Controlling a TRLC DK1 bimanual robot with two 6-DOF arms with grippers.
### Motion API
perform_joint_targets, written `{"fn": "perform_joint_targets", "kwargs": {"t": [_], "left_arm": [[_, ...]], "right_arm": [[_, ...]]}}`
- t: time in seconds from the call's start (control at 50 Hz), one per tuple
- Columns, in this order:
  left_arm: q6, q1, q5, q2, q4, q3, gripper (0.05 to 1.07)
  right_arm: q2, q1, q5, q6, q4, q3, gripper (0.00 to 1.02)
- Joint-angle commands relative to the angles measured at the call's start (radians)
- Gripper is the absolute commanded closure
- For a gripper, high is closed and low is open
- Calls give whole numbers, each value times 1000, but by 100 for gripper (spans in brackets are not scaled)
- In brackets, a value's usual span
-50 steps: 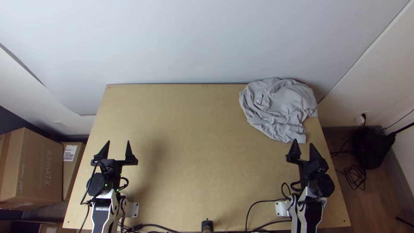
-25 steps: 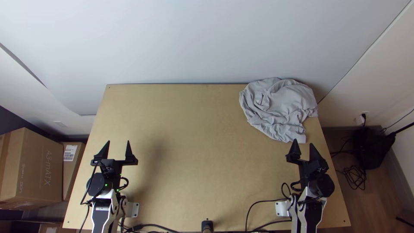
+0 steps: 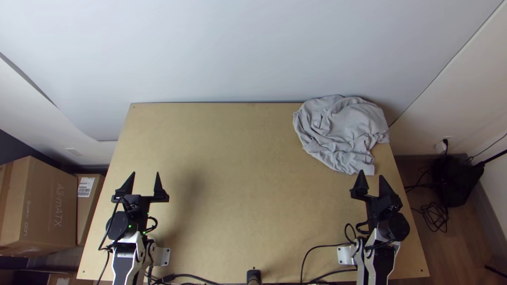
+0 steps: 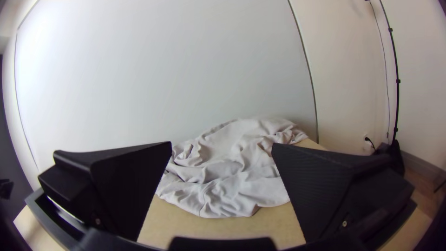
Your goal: Fold the t-shirt
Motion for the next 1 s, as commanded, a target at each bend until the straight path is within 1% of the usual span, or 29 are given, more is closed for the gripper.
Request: {"fn": "perform_joint_targets", "kwargs": {"t": [0.0,0.36,0.44,0.48,0.58,0.76,0.98], "left_arm": [[-14,1,17,-6,-20,-44,10],[-34,-5,37,-6,-20,-44,10],[-32,-5,38,-6,-20,-44,10],[-23,-5,38,-6,-22,-44,10],[-11,13,37,-6,-22,-44,10],[-5,16,38,-5,-34,2,10],[-3,8,38,-2,-35,76,10]], "right_arm": [[-3,-4,10,13,18,-18,3],[-3,5,10,14,18,-18,3],[-3,14,10,30,17,-16,3],[-5,25,12,30,7,-13,3],[-6,14,16,27,-43,5,3],[-5,13,15,25,-6,36,3],[24,13,13,-27,46,120,3]]}}
